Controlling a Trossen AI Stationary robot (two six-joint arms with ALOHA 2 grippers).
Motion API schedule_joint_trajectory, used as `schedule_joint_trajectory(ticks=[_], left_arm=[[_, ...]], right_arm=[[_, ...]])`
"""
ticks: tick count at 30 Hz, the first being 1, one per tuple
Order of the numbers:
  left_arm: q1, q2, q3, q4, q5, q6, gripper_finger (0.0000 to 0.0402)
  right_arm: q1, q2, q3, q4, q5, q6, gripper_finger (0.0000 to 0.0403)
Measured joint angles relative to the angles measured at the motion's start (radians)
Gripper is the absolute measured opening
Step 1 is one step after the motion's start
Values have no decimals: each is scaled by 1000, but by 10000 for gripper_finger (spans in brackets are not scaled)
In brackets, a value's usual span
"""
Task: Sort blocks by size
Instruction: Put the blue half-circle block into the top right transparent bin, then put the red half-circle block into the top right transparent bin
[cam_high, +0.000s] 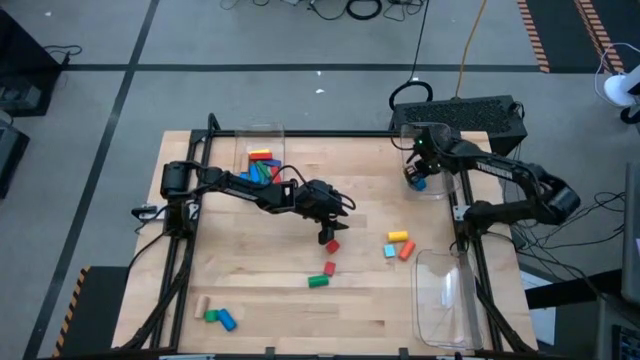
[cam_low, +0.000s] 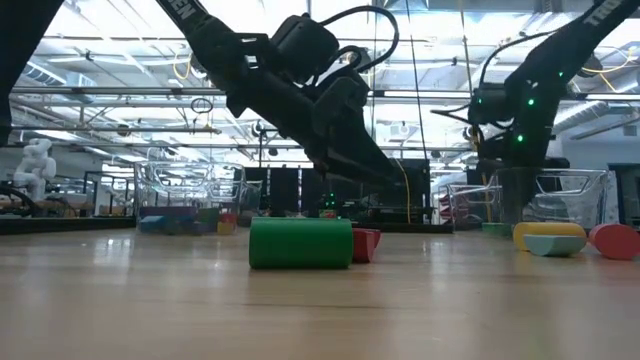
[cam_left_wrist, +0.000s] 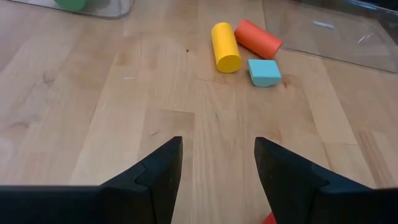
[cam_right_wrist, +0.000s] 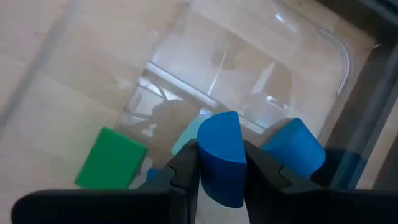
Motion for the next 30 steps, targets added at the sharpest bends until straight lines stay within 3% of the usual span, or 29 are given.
schedule_joint_trajectory(ticks=[12, 15, 22, 30], left_arm=[[-40, 0, 0, -4, 30, 34, 201], [-42, -1, 0, -41, -17, 25, 201], [-63, -68, 0, -393, -272, -16, 201], [-163, -69, 0, -383, -265, -204, 201]], right_arm=[[-30, 19, 0, 44, -71, -39, 206], [-23, -26, 0, 43, -71, -33, 225], [40, -267, 0, 33, -77, 7, 222], [140, -511, 1, -48, -171, 99, 215]])
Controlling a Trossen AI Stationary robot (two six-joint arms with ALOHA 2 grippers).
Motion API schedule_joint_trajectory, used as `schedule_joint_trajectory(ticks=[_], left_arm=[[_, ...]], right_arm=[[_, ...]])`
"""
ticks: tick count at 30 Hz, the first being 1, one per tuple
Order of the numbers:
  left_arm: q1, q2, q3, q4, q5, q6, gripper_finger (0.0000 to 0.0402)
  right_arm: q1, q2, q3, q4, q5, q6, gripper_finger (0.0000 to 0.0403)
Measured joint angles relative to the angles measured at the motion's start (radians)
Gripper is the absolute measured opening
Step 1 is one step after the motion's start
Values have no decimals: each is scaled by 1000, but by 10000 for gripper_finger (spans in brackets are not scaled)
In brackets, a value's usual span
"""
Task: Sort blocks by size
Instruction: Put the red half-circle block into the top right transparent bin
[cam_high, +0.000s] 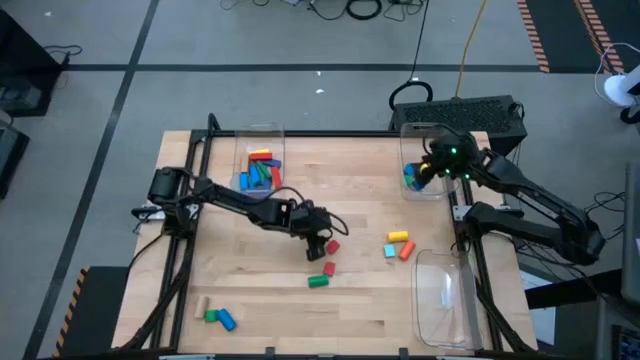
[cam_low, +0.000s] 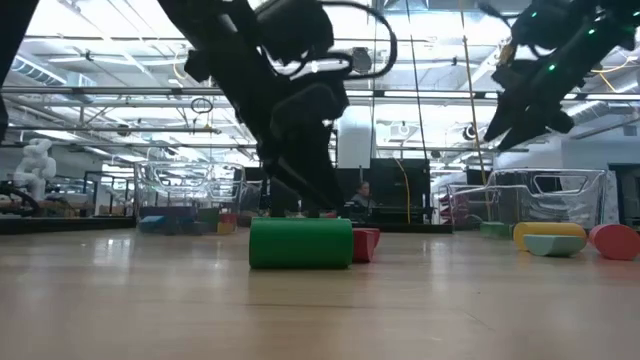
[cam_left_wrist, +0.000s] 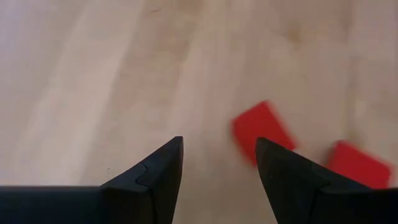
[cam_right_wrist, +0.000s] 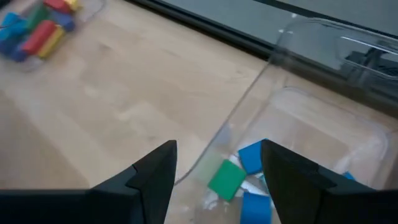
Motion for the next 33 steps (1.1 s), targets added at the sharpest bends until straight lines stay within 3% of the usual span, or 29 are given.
schedule_joint_trajectory(ticks=[4, 9, 20, 33], left_arm=[[-57, 1, 0, 85, -31, -59, 201], [-116, 14, 0, 141, -160, -84, 215], [-140, 39, 0, 152, -324, -86, 340], [-173, 112, 1, 174, -397, -137, 345]], right_arm=[[49, -57, 0, -44, 0, 29, 215], [99, -76, 0, -78, 0, 43, 215], [175, -75, 0, -82, 57, 61, 215], [199, -74, 0, -81, 60, 68, 215]])
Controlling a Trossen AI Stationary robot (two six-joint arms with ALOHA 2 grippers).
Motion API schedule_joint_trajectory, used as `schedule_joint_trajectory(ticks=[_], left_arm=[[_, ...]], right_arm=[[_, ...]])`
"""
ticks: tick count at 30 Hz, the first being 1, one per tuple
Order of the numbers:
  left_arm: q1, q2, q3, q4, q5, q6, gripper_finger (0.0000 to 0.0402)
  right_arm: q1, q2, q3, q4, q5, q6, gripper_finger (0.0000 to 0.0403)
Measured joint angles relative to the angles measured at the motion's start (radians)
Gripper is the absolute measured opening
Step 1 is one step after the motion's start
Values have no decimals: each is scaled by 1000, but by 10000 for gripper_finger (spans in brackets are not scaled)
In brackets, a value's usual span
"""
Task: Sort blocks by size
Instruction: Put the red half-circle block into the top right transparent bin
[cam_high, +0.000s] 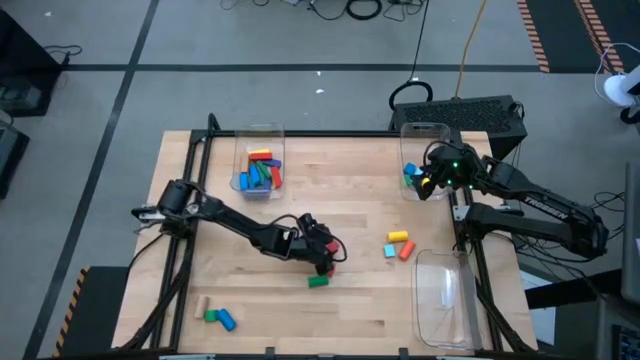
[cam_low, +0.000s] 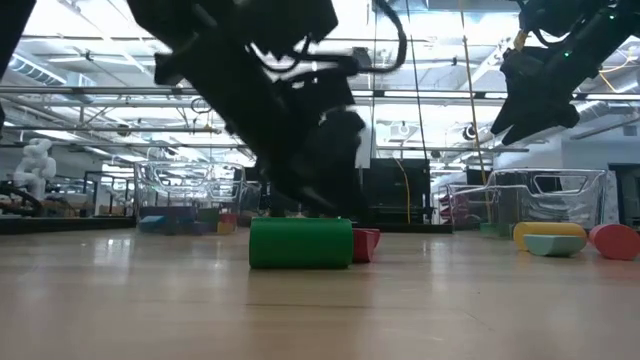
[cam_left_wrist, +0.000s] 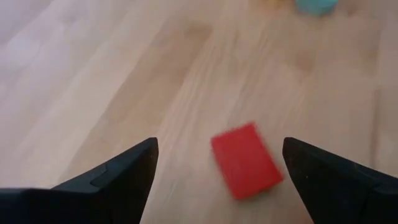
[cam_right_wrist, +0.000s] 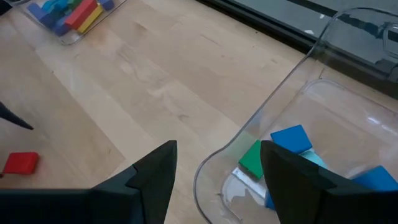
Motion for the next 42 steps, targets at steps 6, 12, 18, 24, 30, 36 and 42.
schedule_joint_trajectory(ticks=[6, 12, 18, 24, 30, 36, 42], left_arm=[[0, 44, 0, 10, -19, -45, 345], [0, 55, -1, 14, -20, -44, 314], [0, 55, -1, 18, -20, 22, 244], [0, 55, -1, 29, -19, 88, 190], [12, 55, -1, 35, 3, 92, 145], [40, 55, 0, 42, 46, 83, 137], [65, 54, 0, 74, 104, 88, 136]], right_arm=[[5, 0, 0, 0, 4, 5, 215], [21, 2, 0, 0, 21, 15, 215], [31, 3, 0, 1, 26, 15, 215], [30, 3, 0, 1, 25, 15, 214], [77, 18, -39, 54, 13, -7, 214], [158, 36, -119, 185, 13, -58, 214], [237, 37, -134, 250, 15, -146, 214]])
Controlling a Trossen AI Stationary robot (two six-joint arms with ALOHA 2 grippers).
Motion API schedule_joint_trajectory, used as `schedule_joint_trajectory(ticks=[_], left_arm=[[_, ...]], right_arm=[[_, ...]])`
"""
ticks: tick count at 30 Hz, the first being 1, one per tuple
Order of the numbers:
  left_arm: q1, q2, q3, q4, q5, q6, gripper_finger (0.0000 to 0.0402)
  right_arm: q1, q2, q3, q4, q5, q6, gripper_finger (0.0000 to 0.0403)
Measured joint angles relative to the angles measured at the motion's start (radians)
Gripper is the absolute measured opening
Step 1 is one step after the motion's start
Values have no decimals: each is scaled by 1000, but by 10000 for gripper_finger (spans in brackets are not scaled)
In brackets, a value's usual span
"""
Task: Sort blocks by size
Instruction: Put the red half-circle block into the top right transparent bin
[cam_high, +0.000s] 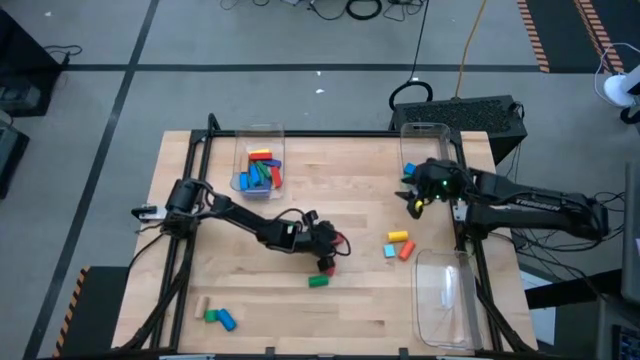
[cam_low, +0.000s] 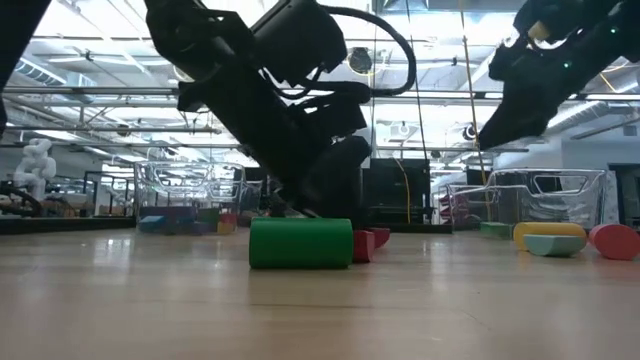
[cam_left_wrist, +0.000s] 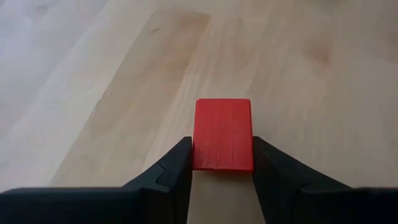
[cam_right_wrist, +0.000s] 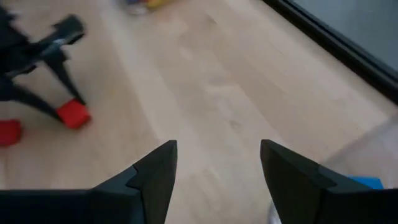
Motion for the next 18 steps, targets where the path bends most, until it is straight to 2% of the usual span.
schedule_joint_trajectory(ticks=[10, 18], left_arm=[[76, -27, 0, 157, 186, 45, 136], [153, -51, 0, 296, 392, 43, 136]], right_arm=[[266, 39, 0, 152, -66, -236, 214], [492, 191, 0, 226, 136, -415, 214]])
